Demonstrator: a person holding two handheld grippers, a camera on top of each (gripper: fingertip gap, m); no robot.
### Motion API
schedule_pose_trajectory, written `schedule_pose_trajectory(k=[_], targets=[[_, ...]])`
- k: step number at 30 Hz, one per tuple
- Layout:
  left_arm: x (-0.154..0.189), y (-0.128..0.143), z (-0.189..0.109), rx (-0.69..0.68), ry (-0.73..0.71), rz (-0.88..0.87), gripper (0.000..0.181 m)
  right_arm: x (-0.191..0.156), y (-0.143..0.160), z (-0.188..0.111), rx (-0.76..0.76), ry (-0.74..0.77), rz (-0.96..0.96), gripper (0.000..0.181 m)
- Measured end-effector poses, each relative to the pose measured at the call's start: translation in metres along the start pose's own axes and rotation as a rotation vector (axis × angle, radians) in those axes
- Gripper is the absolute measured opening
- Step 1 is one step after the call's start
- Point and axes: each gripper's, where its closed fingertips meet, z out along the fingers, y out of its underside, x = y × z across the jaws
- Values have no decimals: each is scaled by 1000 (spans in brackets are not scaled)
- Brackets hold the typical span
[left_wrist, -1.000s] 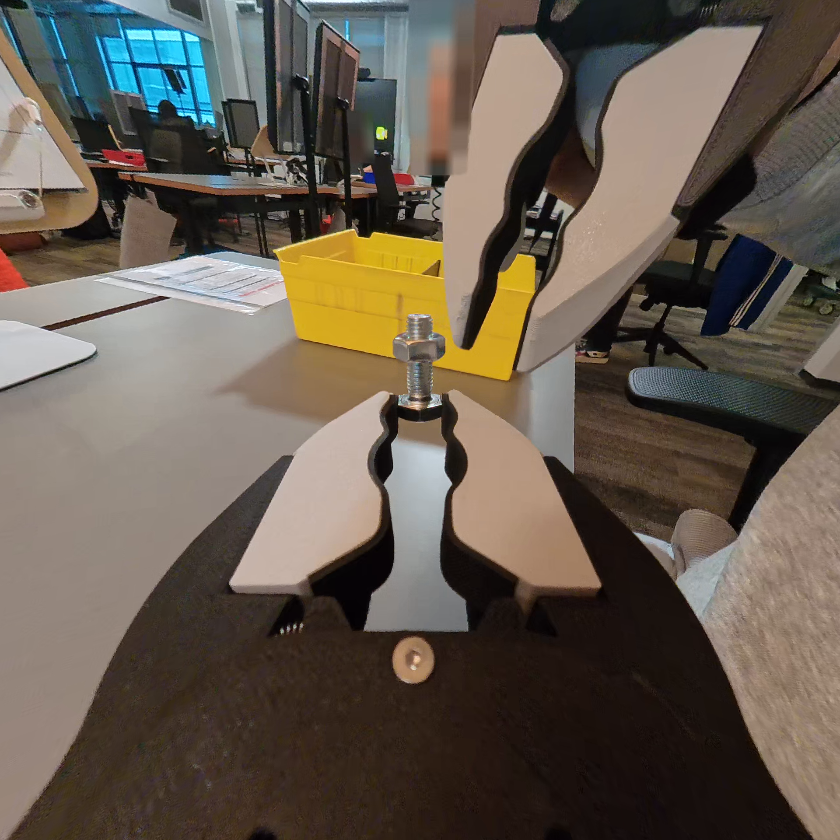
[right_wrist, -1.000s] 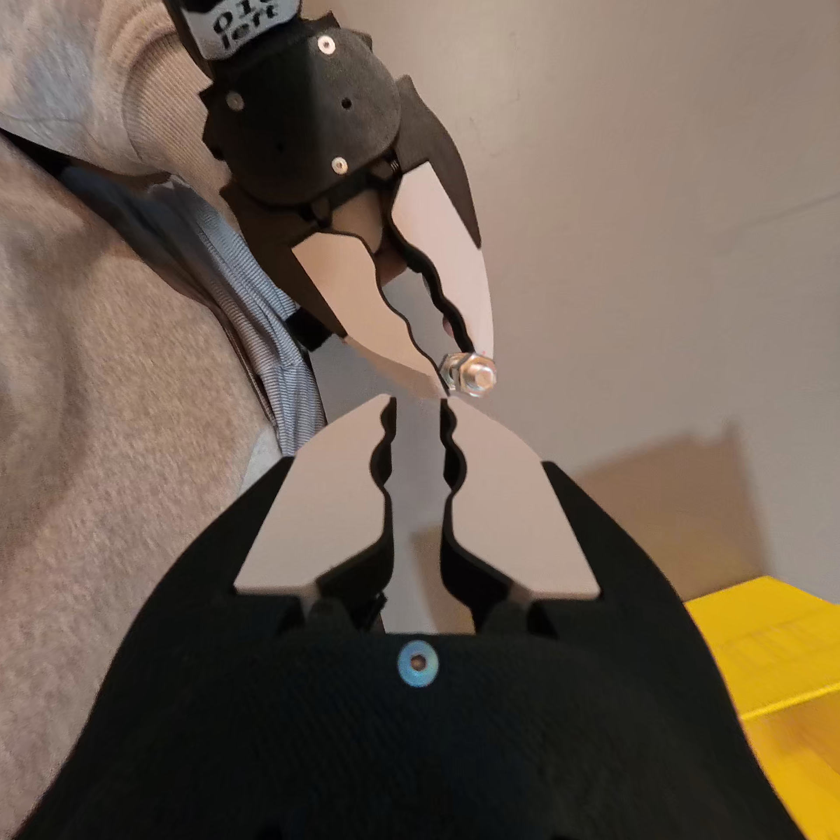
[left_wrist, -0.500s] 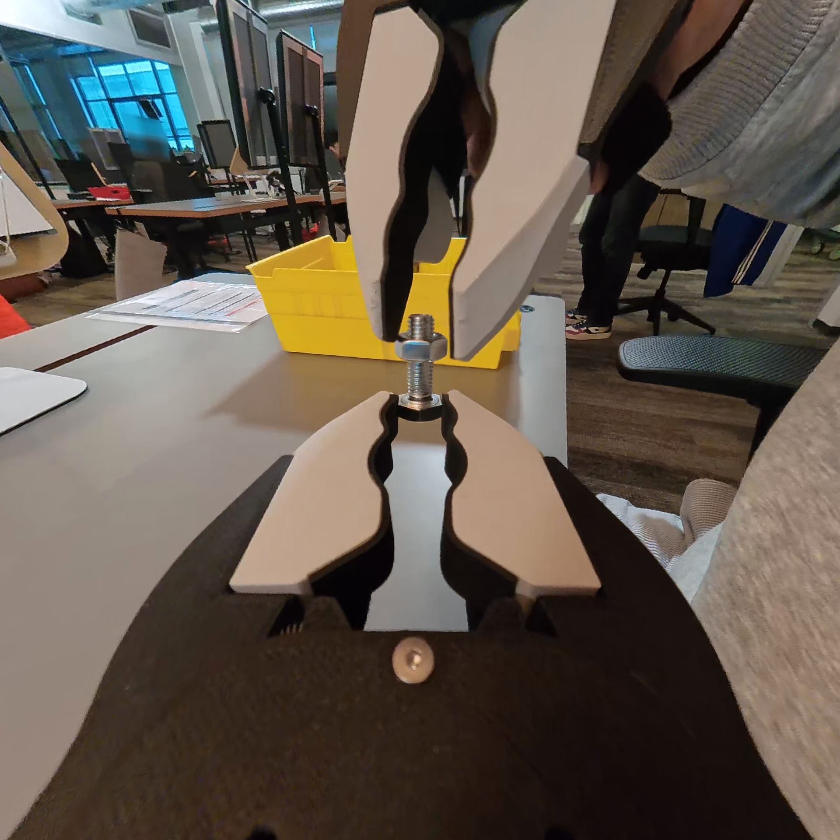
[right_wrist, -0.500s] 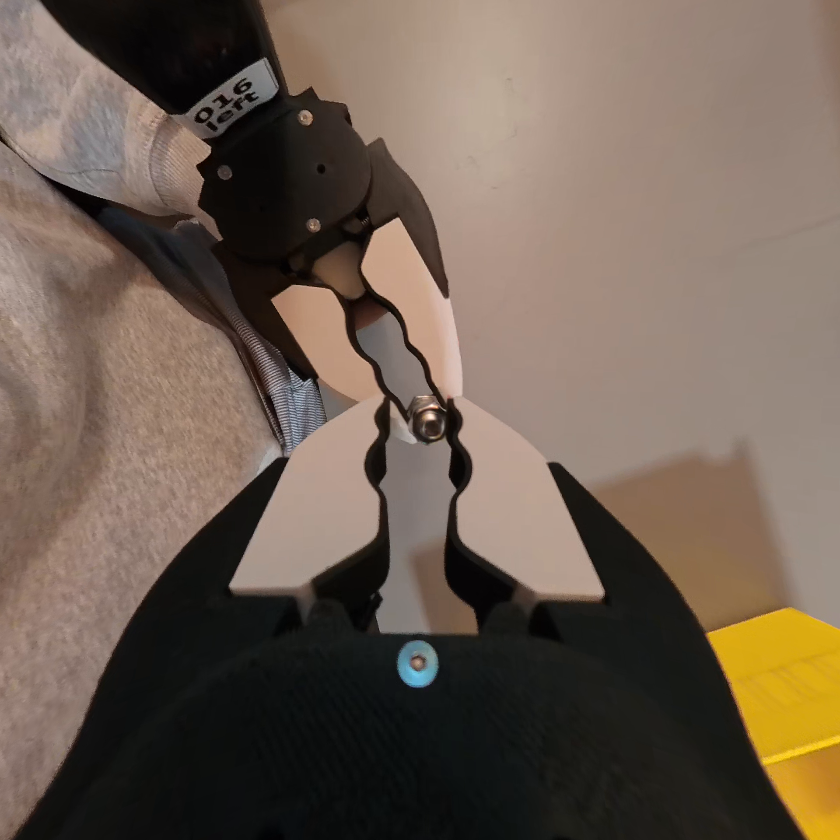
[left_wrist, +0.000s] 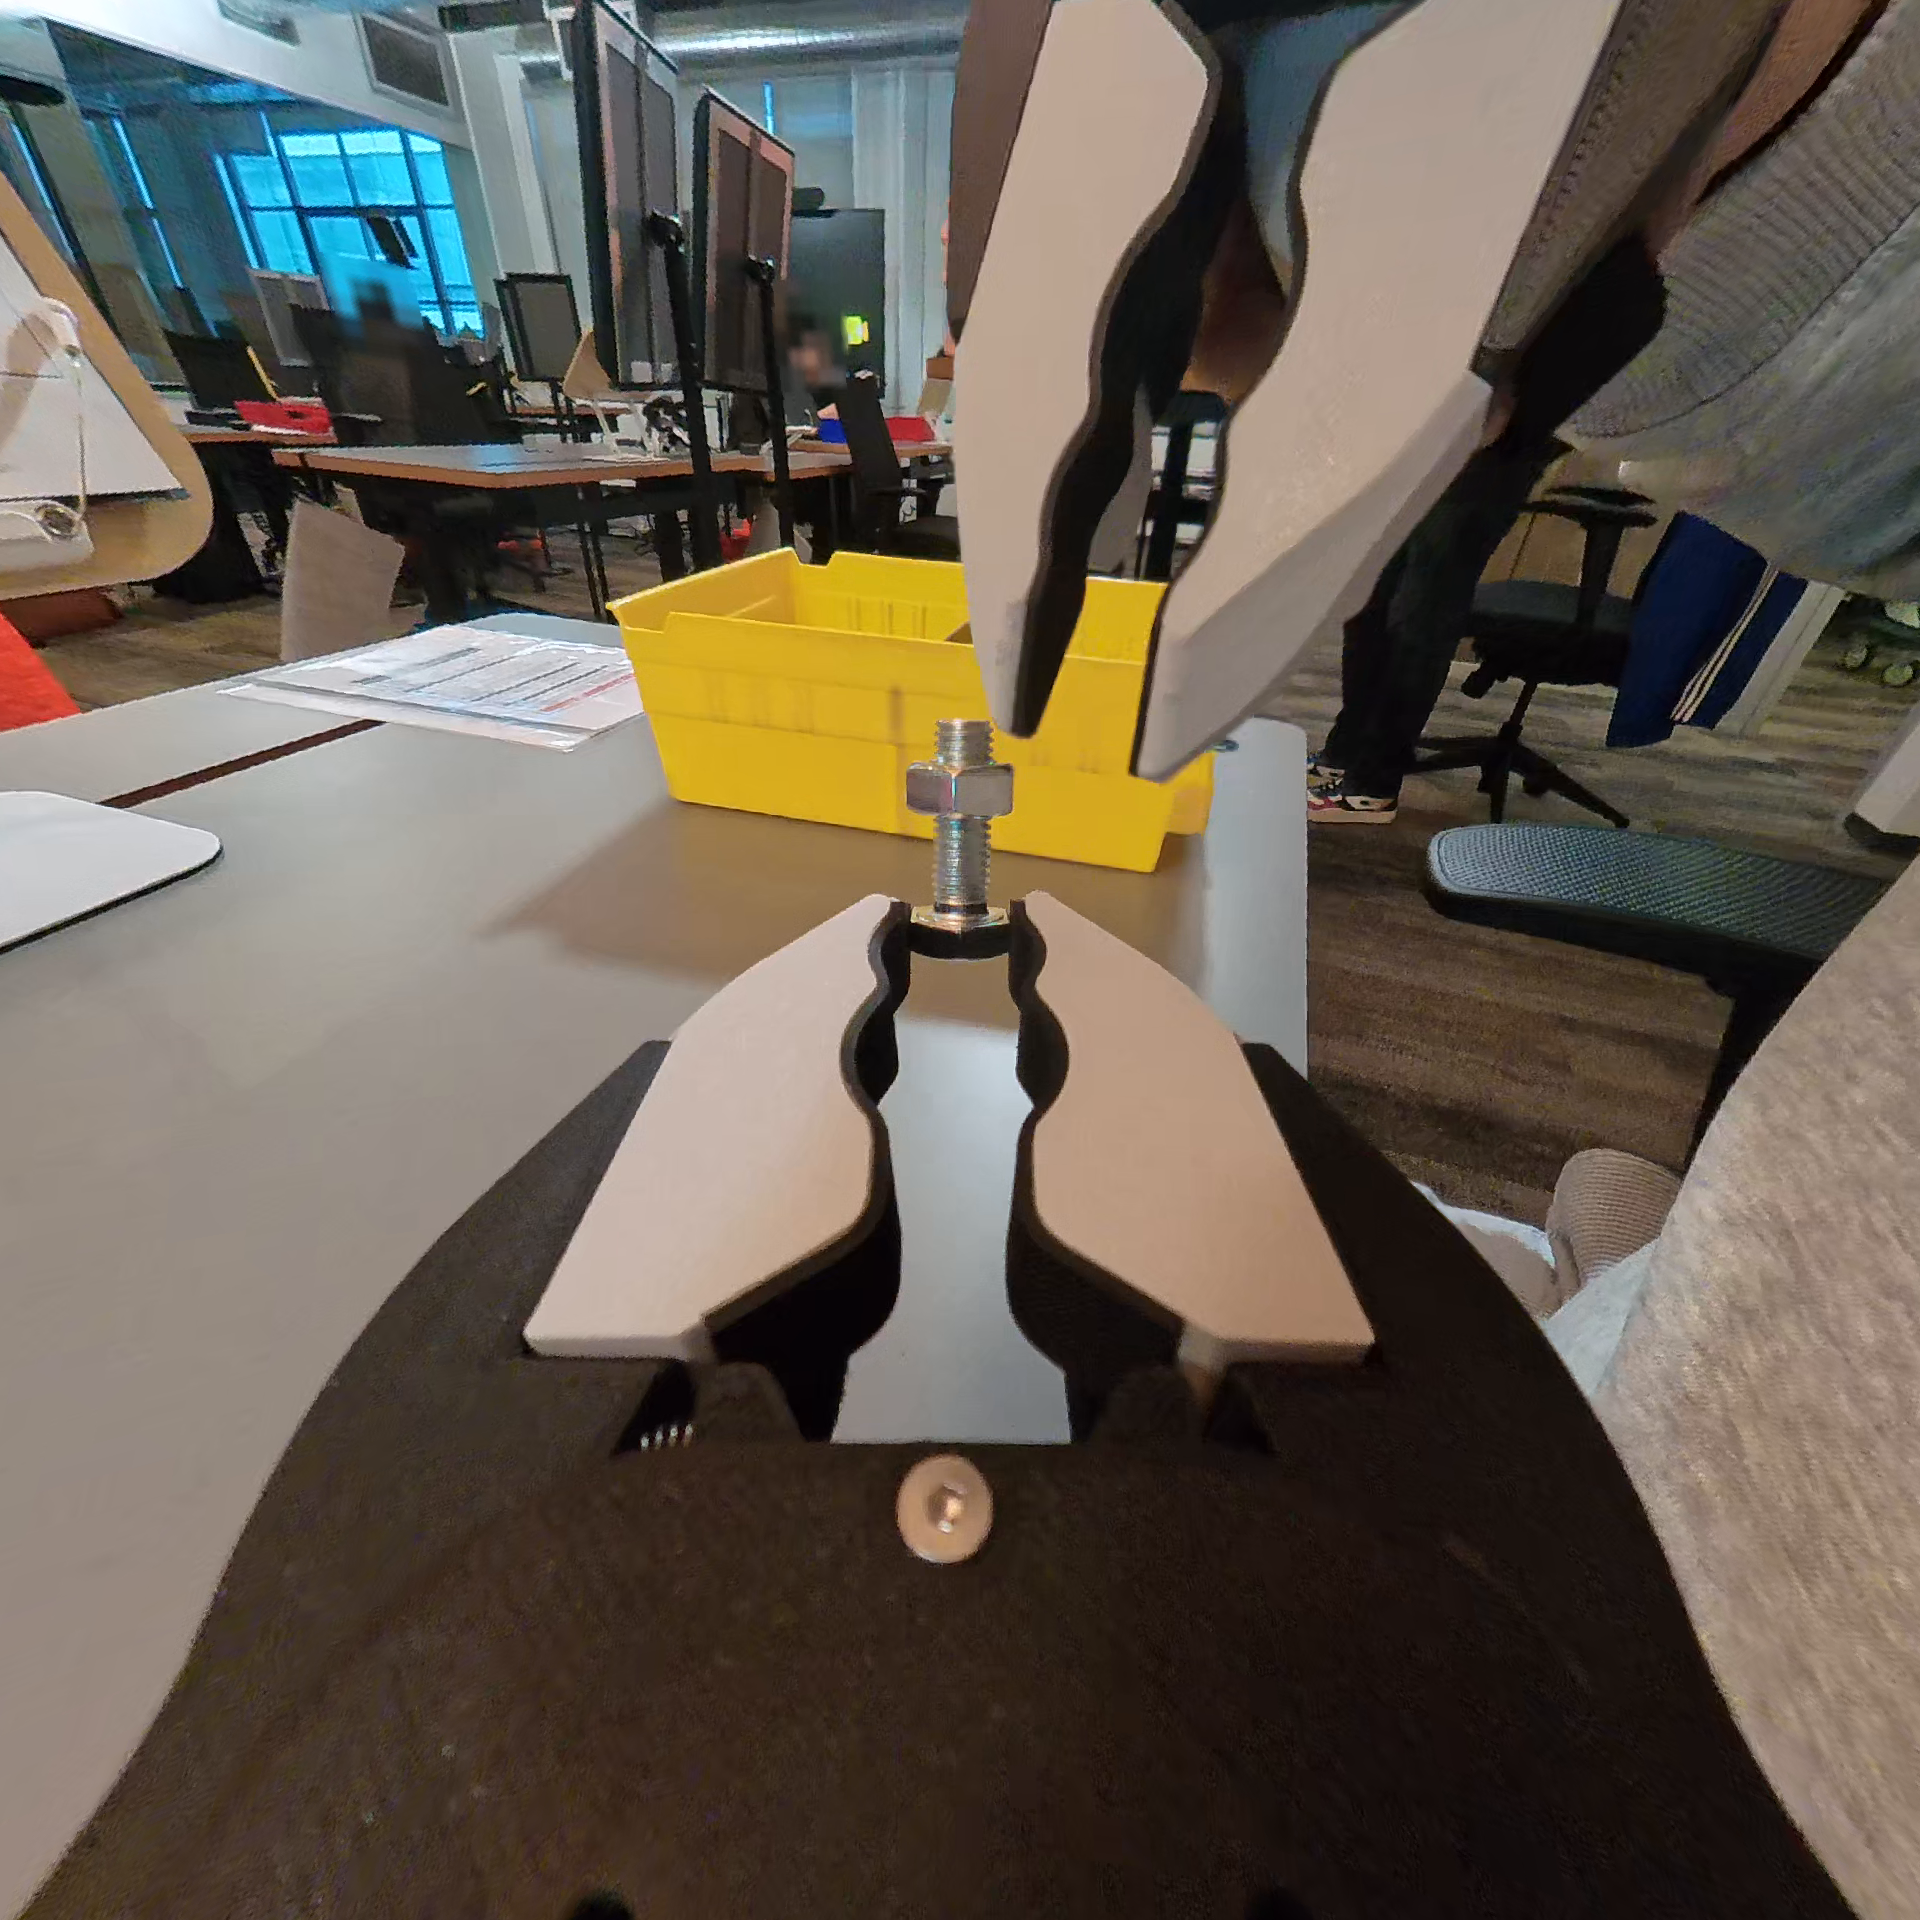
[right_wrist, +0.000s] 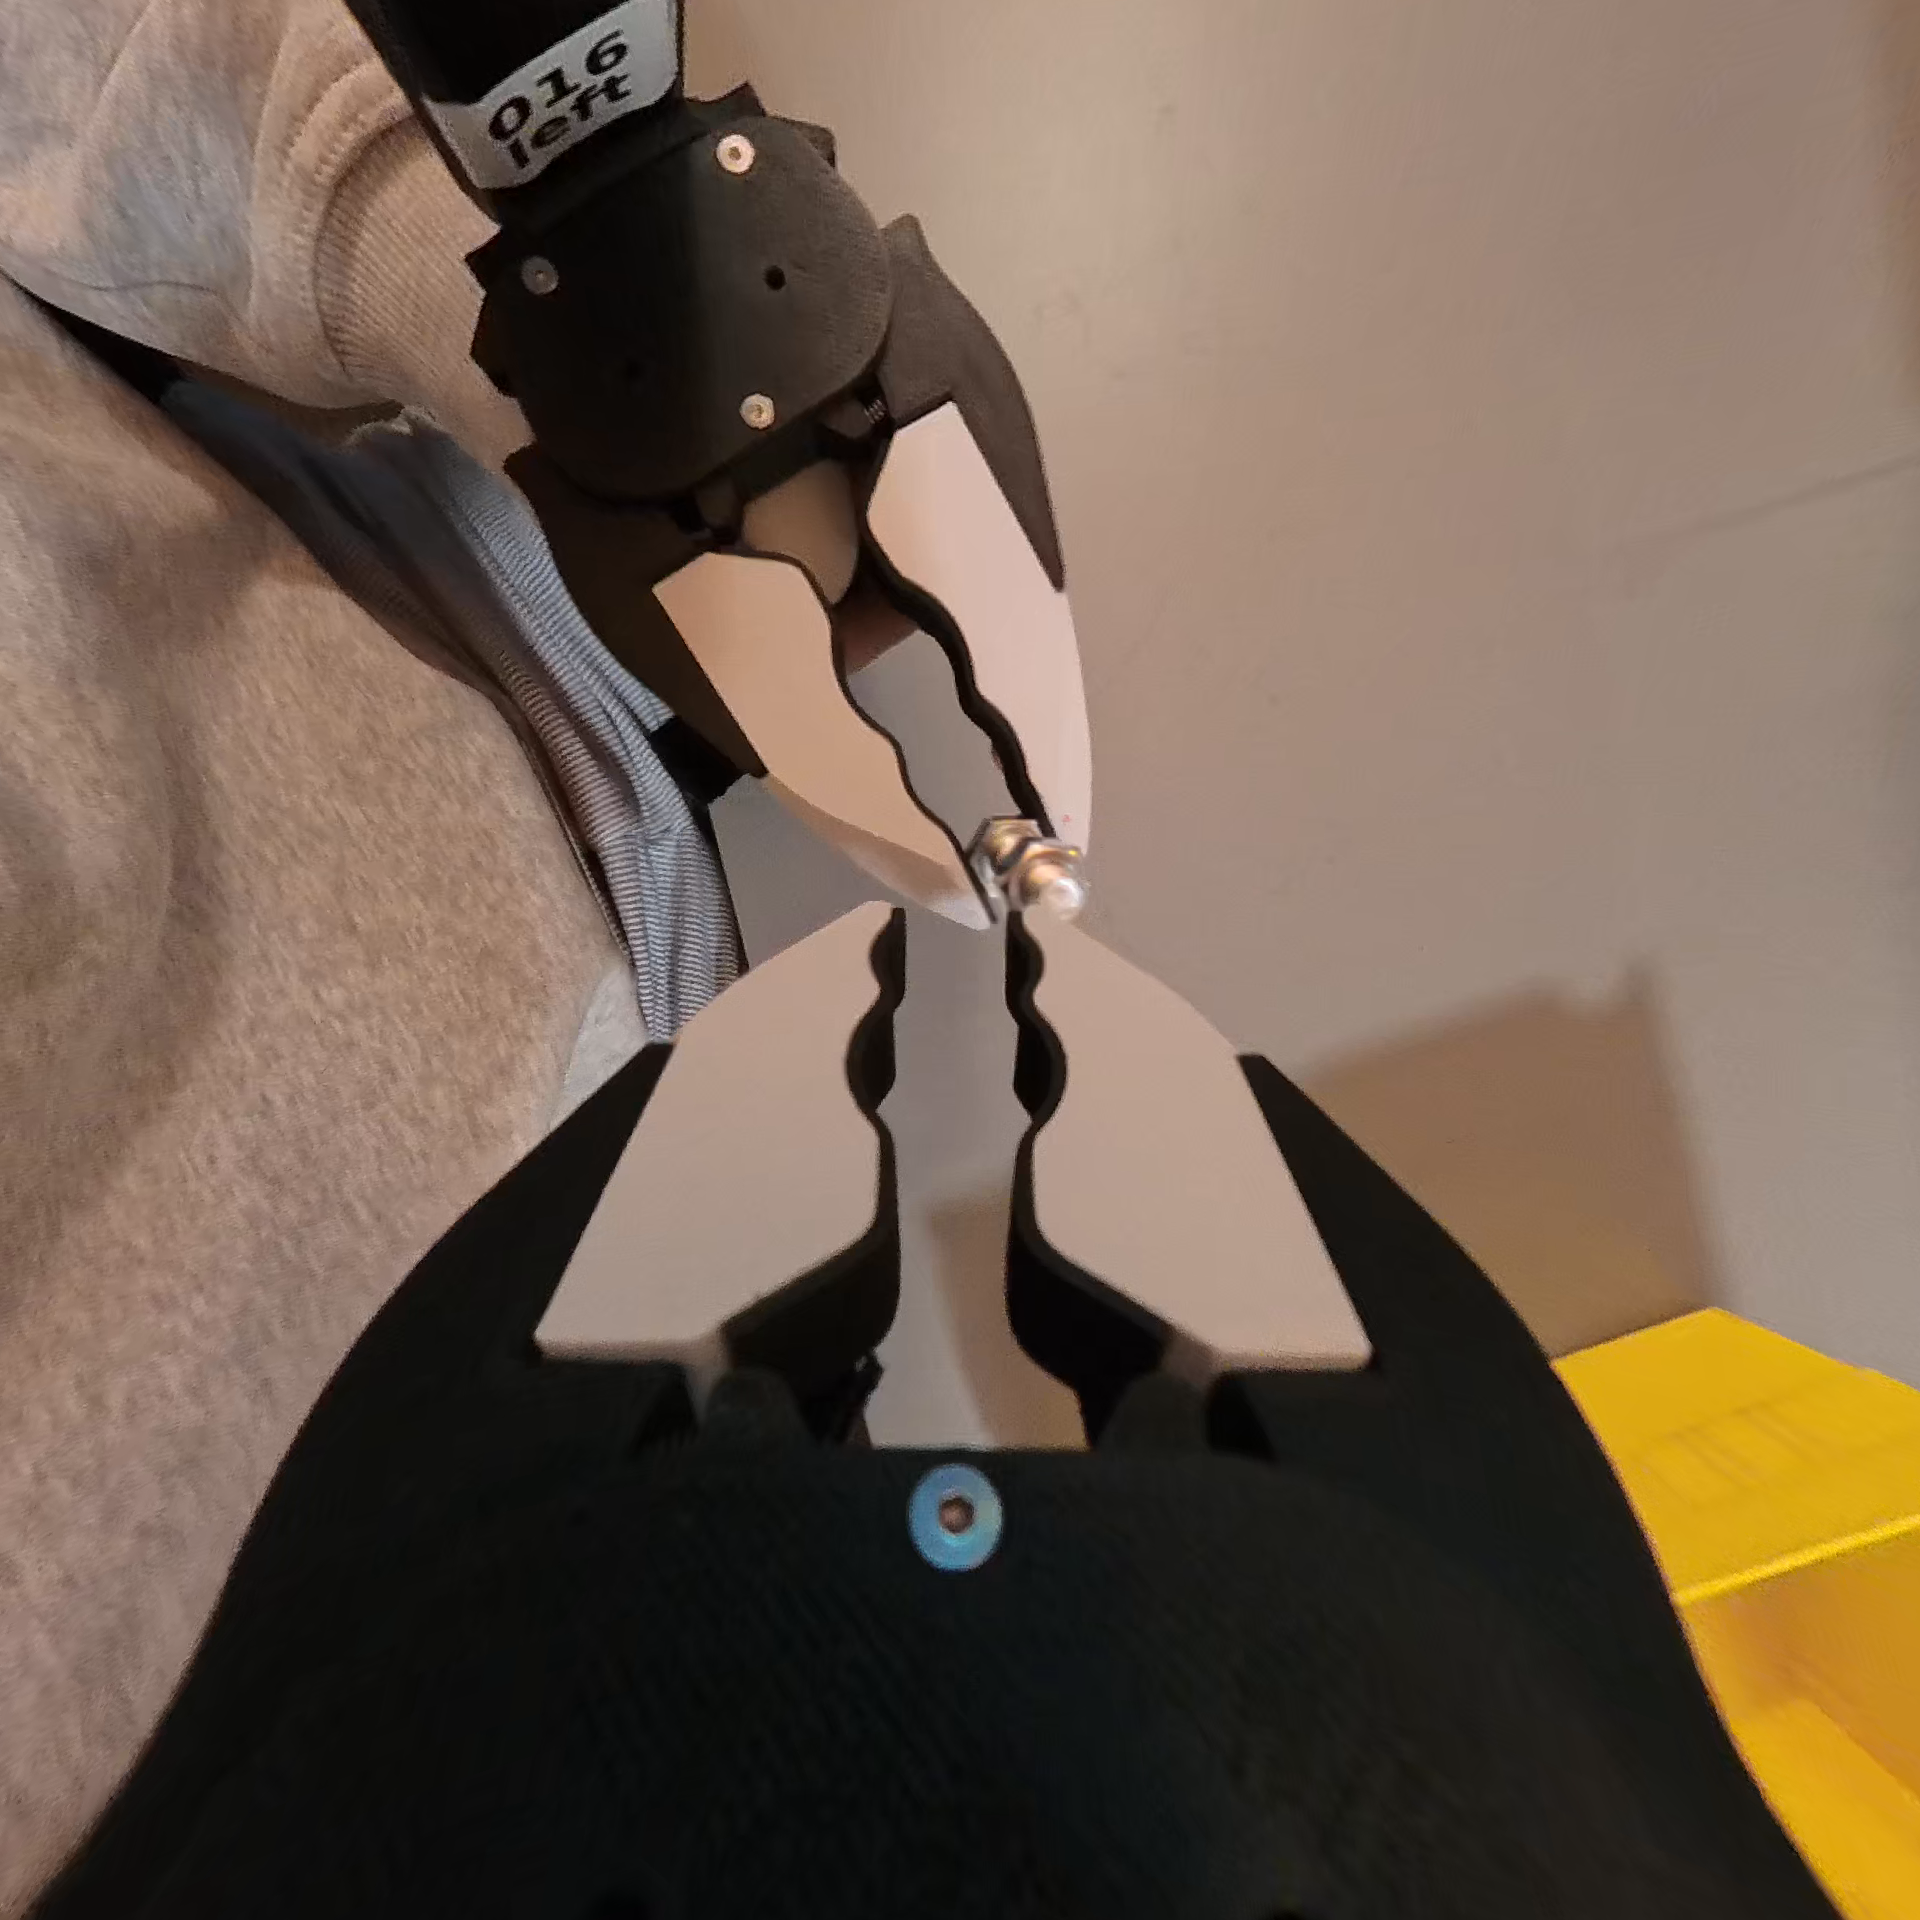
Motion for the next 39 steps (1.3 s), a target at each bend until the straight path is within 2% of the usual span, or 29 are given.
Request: schedule_pose_trajectory(k=[5,11,16,20,24,27,34,39], targets=[[3,-2,0,14,6,18,19,12,2,-4,7,44,32,19],[7,-2,0,14,11,41,19,8,5,6,-12,14,39,24],[8,0,0,11,19,43,19,9,7,9,-51,31,14,18],[8,-2,0,19,42,14,19,9,5,8,-51,40,-41,18],[13,0,0,25,123,-81,19,9,7,9,-75,45,-109,18],[13,-1,0,43,137,-117,19,12,7,8,-81,54,-107,24],[15,-3,0,31,78,27,19,9,1,7,-37,-6,40,29],[12,-4,-1,35,46,59,19,8,5,7,-54,-20,71,23]])
